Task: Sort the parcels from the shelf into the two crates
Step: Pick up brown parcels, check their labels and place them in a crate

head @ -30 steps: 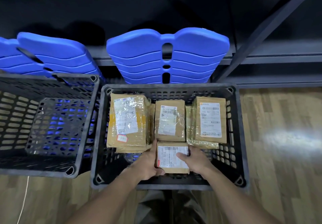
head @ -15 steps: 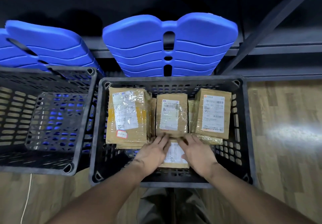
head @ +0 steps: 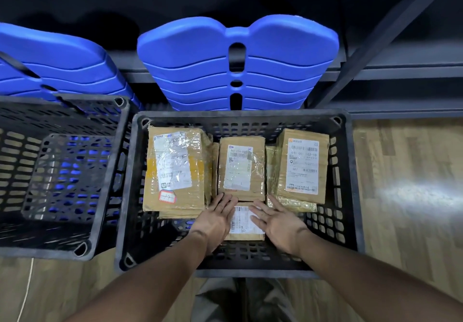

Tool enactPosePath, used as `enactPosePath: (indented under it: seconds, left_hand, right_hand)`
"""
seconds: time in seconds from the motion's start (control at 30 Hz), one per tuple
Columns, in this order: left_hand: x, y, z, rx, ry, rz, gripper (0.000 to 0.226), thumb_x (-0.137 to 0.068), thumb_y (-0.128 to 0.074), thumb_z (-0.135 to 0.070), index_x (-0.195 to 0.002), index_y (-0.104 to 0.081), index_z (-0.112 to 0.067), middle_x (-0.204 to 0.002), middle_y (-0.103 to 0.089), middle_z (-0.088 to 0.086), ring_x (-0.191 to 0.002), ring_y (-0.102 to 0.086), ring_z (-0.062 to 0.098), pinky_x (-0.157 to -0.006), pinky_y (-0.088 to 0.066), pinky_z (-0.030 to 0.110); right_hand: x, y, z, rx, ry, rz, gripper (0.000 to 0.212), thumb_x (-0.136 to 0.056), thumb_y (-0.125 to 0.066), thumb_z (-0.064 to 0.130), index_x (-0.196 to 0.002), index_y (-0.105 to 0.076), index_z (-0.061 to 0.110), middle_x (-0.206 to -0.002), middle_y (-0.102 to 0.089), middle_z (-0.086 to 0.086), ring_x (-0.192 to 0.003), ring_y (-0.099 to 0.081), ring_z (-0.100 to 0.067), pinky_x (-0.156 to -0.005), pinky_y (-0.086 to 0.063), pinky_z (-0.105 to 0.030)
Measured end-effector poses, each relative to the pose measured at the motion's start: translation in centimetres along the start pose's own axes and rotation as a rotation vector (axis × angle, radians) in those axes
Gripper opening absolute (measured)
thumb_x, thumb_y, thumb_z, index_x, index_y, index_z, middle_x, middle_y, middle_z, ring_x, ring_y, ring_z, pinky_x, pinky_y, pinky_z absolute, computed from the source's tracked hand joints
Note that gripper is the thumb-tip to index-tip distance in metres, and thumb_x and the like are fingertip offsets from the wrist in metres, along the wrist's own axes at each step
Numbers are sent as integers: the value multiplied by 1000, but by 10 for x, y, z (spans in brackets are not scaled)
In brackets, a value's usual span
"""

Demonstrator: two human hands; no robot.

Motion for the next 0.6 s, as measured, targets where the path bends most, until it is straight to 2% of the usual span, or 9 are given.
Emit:
enactPosePath:
  seconds: [0.1, 0.2, 0.23, 0.3, 0.37, 0.4, 0.47, 0.53, 0.6]
  left_hand:
    - [1, 6, 2, -64, -20, 46, 79, -108, -42, -27, -160, 8, 5, -164, 27, 24, -155, 21, 45, -128, 6, 56]
    - [4, 18, 5, 73, -24, 59, 80, -101, -55, -11, -163, -5, 0, -169, 19, 19, -158, 14, 40, -129, 4, 51]
    - [5, 25, 6, 192, -7, 25, 77, -99, -55, -2, -164, -12, -3, -172, 9, 17, -159, 5, 38, -130, -2, 48]
    - [4, 40, 13, 492, 75, -80, 70, -97, -54, 4, -161, -30, -10, -167, -29, 15, -152, -35, 35, -124, -32, 40]
    - [7, 58, 22, 869, 174, -187, 48, -99, -53, -3, -145, -54, -18, -136, -66, 11, -116, -68, 28, -98, -56, 36]
    - [8, 66, 27, 1074, 216, -240, 39, -102, -52, -7, -137, -62, -21, -125, -72, 8, -106, -71, 26, -90, -58, 35]
    - [7, 78, 32, 1482, 279, -294, 31, -107, -52, -15, -133, -67, -22, -120, -74, 3, -104, -72, 22, -90, -58, 32]
    - [1, 91, 30, 1832, 295, -310, 31, -106, -58, -24, -136, -66, -23, -130, -72, 3, -113, -69, 18, -101, -56, 36]
    - [-8, 106, 26, 2046, 292, -317, 44, -101, -67, -31, -144, -58, -24, -141, -64, 3, -121, -65, 20, -108, -52, 44]
  right_hand:
    - [2, 6, 1, -24, -1, 14, 64, -109, -32, 19, -166, -3, 15, -171, 17, -8, -157, 24, -27, -125, 11, -60]
    - [10, 24, 1, -218, -12, -49, 65, -101, -44, 7, -163, -27, 13, -174, -2, -10, -160, 9, -28, -129, 4, -56]
    - [14, 33, 1, -339, -31, -106, 63, -98, -47, 4, -160, -35, 12, -172, -17, -11, -161, -6, -29, -130, -4, -51]
    - [27, 56, -1, -547, -94, -337, 50, -98, -47, 7, -147, -52, 13, -153, -51, -9, -142, -45, -30, -123, -33, -44]
    - [47, 78, -8, -627, -209, -669, 34, -95, -51, 15, -125, -69, 17, -125, -68, -1, -115, -62, -23, -105, -50, -37]
    - [60, 84, -12, -672, -275, -824, 28, -92, -58, 17, -116, -73, 18, -118, -70, 2, -109, -63, -19, -100, -51, -33]
    - [86, 89, -19, -757, -434, -1037, 28, -87, -71, 15, -115, -75, 17, -121, -67, 2, -112, -59, -18, -99, -48, -30]
    - [107, 86, -30, -850, -636, -1124, 36, -84, -76, 14, -120, -73, 15, -130, -61, -4, -121, -55, -22, -103, -47, -38]
    - [125, 76, -43, -943, -841, -1137, 43, -80, -80, 12, -122, -71, 12, -138, -54, -11, -126, -51, -29, -105, -46, -46]
Point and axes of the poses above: each hand's wrist, its own x-axis away from the middle knuckle, its own y-axis out of the back of the hand, z = x × y, the point moved 7 cm from there along -x, towards the middle knuckle
